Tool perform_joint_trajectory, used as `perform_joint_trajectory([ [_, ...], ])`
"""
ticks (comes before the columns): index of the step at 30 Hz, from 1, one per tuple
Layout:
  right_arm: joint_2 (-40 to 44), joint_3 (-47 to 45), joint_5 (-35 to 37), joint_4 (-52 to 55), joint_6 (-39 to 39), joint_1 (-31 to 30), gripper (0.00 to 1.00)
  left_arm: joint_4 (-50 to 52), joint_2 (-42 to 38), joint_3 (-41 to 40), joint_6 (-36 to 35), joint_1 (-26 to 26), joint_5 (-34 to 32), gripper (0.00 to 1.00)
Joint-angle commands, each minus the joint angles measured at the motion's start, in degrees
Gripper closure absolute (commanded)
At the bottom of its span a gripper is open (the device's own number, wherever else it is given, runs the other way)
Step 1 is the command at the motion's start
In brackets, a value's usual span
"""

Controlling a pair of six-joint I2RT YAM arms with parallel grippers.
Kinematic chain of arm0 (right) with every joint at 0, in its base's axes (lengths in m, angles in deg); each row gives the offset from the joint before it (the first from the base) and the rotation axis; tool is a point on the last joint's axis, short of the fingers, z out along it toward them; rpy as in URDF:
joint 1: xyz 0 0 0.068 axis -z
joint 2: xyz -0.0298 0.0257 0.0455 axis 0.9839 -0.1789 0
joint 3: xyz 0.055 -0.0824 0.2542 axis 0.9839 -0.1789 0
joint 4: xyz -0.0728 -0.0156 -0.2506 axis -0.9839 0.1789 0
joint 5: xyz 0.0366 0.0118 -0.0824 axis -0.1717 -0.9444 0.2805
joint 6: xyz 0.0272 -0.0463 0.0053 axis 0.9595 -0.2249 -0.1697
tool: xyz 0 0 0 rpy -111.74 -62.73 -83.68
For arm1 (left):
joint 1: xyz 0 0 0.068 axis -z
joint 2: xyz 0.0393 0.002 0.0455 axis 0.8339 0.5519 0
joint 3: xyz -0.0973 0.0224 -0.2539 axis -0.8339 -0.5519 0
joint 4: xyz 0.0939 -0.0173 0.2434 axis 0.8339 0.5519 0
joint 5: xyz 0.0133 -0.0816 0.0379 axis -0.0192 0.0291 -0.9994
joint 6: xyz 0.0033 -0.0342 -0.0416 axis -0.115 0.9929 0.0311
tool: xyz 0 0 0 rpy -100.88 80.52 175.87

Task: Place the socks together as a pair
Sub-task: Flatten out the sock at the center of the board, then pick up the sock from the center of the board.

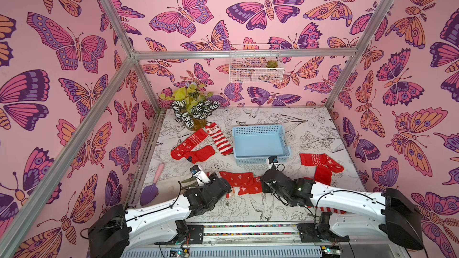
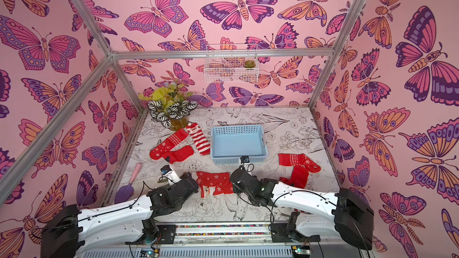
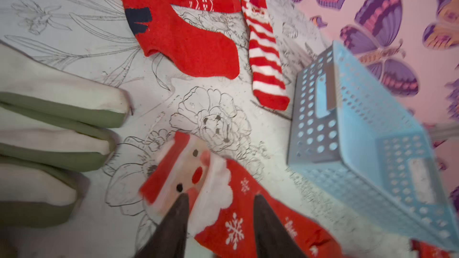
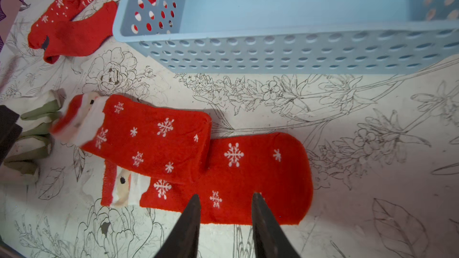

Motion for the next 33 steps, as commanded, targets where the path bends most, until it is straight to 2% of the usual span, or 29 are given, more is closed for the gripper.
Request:
perform_joint_trajectory([
  [1, -1.88, 1.55, -2.96, -2.75, 3.58, -0.29, 0.63, 3.14, -4.09, -0.11, -6.68, -0.52, -0.22, 0.36],
  [3, -3.02, 1.11, -3.76, -4.62, 4.98, -0.32, 0.63, 4.54, -5.14, 1.03, -11.99, -1.23, -0.12, 0.25],
  [5, -4.57, 0.65, -4.37, -6.93, 5.86, -0.34, 0.65, 7.47, -4.68, 2.73, -16.5, -3.5, 1.77, 0.21],
  [7, -6.33, 0.74, -4.68, -8.6, 6.63, -0.33, 0.66, 9.03, -3.39, 3.52, -19.6, -7.26, 5.71, 0.19],
  [10, -9.12, 1.0, -4.89, -10.76, 7.72, -0.27, 0.66, 7.38, -2.02, 2.94, -24.31, -14.25, 15.93, 0.16],
  [14, -12.4, 1.56, -4.26, -12.33, 8.54, -0.29, 0.65, 6.37, -3.09, 1.9, -28.81, -20.66, 23.44, 0.15],
  [18, -14.14, 2.7, -2.82, -12.3, 8.64, -0.3, 0.65, 0.78, -4.17, -1.32, -31.5, -26.41, 31.8, 0.17],
  [21, -14.76, 4.09, -1.59, -10.57, 8.72, -0.23, 0.66, -3.01, -2.39, -2.67, -31.98, -29.38, 35.51, 0.26],
  [27, -15.35, 4.87, 0.71, -10.03, 9.48, -0.19, 0.66, -5.84, 3.62, -1.76, -33.75, -33.61, 39.8, 0.37],
  [33, -16.99, 4.86, 1.55, -9.87, 10.66, 0.11, 0.66, -8.9, 6.03, -2.53, -34.79, -34.96, 40.63, 0.4],
])
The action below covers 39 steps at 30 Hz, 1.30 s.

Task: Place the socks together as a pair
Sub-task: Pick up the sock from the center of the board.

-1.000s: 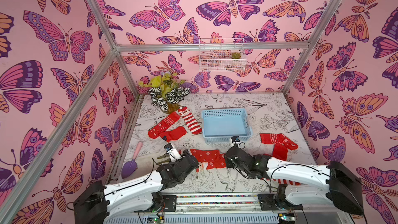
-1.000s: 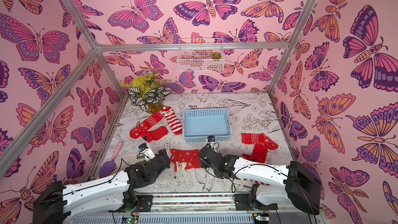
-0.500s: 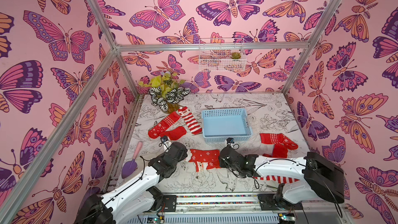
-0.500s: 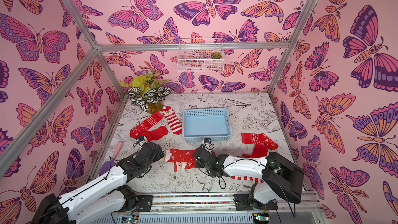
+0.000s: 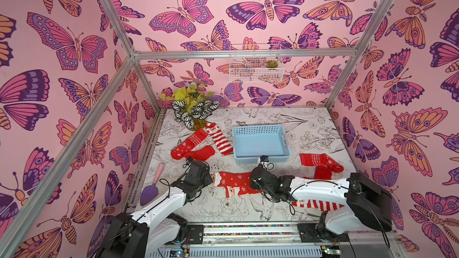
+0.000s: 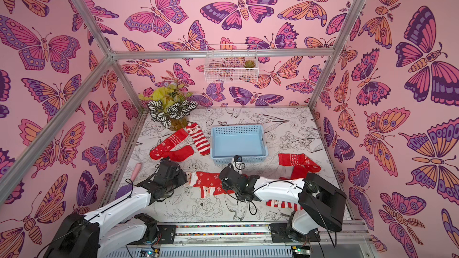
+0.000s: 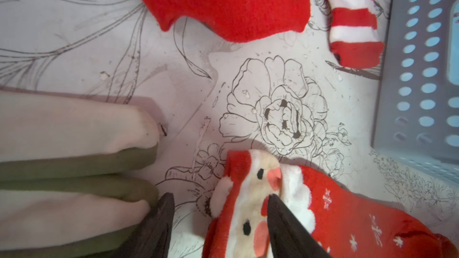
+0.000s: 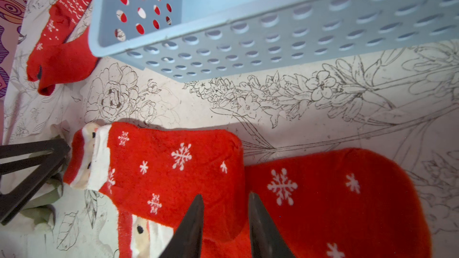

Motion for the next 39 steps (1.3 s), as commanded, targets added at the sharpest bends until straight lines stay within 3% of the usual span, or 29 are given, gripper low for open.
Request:
perform_joint_trajectory([
  [1, -1.68, 0.98, 1.8, 0.97, 1.51, 0.08, 0.66, -2.38, 0.92, -0.64, -1.89, -1.04, 1.89, 0.4],
  [8, -3.39, 1.48, 1.09, -0.99, 0.95, 0.86, 0.67, -3.68, 1.77, -0.58, -3.08, -1.58, 5.78, 0.41],
  [30, -8.21, 3.26, -0.61, -2.76, 3.28, 1.07, 0.75, -5.35, 3.38, -1.66, -3.47, -1.58, 6.54, 0.53],
  [33, -8.66, 3.56, -0.8, -2.95, 3.18, 1.07, 0.84, -5.61, 3.7, -1.66, -3.13, -1.62, 7.06, 0.61],
  [36, -7.8, 3.87, -0.67, -1.73, 2.7, 0.98, 1.0, -5.56, 2.49, -1.66, -3.09, -1.64, 8.14, 0.72],
  [39, -4.93, 2.79, 0.38, -2.58, 1.25, 0.29, 1.0, -5.48, -0.58, -1.66, -2.77, -1.62, 9.38, 0.88],
])
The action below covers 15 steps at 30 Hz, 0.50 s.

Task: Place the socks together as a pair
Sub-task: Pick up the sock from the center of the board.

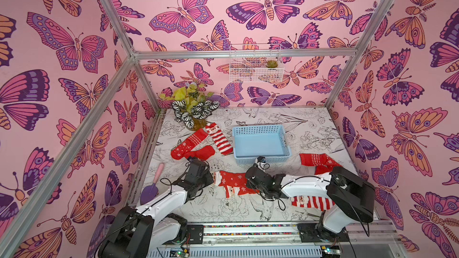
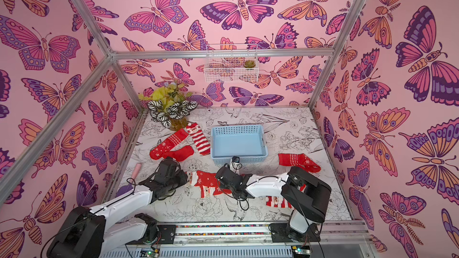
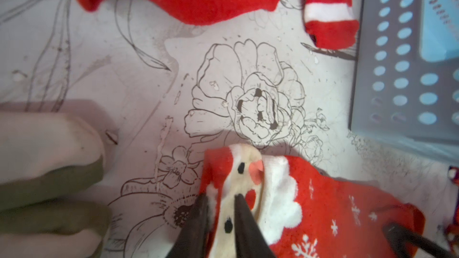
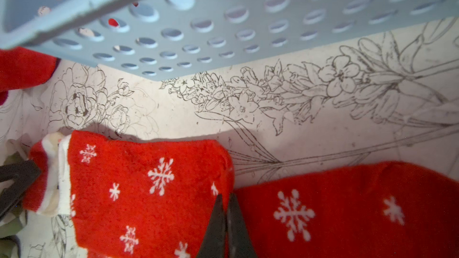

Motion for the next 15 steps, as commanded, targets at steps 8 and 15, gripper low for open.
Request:
perform_joint_trajectory([
  [8, 11.89, -0.8, 3.1, 4.2, -3.09, -1.8, 1.0, 1.8, -15.24, -3.14, 1.34, -0.08, 7.65, 1.0],
  [15, 19.9, -5.74, 8.13, 9.9, -1.0, -1.8, 1.0, 1.78, -25.73, -6.56, 7.12, 6.0, 9.63, 1.0],
])
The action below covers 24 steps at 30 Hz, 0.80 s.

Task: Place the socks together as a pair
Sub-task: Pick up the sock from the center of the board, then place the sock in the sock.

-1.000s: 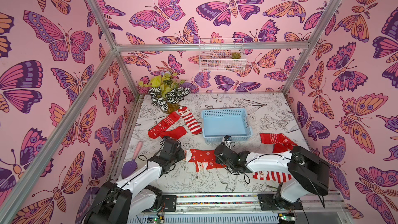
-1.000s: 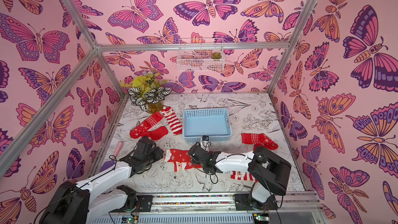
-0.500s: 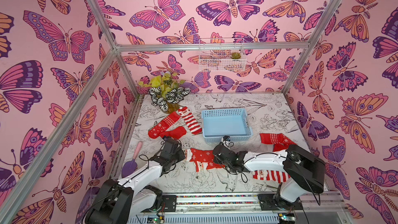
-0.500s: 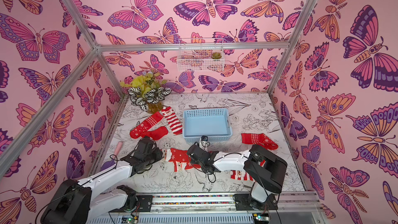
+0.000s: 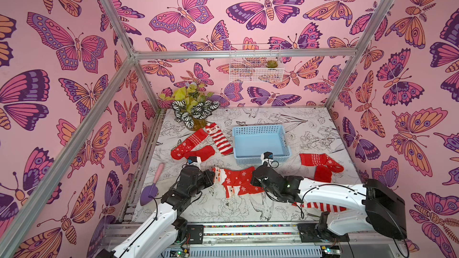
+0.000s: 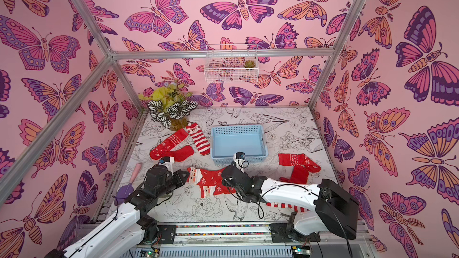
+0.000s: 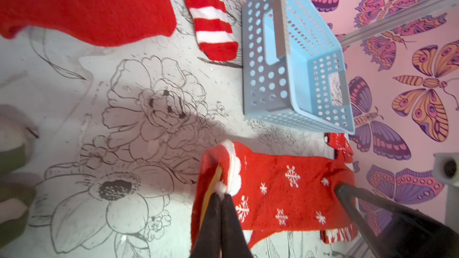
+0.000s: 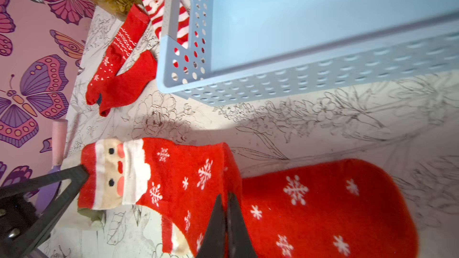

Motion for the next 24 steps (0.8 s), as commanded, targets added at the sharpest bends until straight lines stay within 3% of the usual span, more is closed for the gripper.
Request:
perform_joint_trajectory([
  [1, 3.82, -2.87, 5.18, 6.8, 1.15, -0.19, 1.0, 0.76, -3.6, -2.28, 4.6, 4.64, 0.26, 1.0],
  [6, 9.22, -7.91, 9.95, 8.29, 1.51, 0.0, 1.0, -0.71, -4.78, -3.59, 7.27, 17.84, -11.62, 1.0],
  [11, 12.4, -9.26, 13.3, 12.33, 0.83, 0.8, 1.0, -5.22, 1.45, -3.28, 8.71, 24.99, -16.65, 1.0],
  [17, 14.18, -11.25, 10.8, 9.63, -0.48, 4.45, 1.0, -7.35, 6.3, -3.56, 9.0, 27.27, -18.88, 1.0],
  [24, 8.96, -9.89, 5.96, 4.56, -3.05, 5.82, 1.0, -6.92, 6.26, -4.5, 5.3, 27.37, -22.42, 1.0],
])
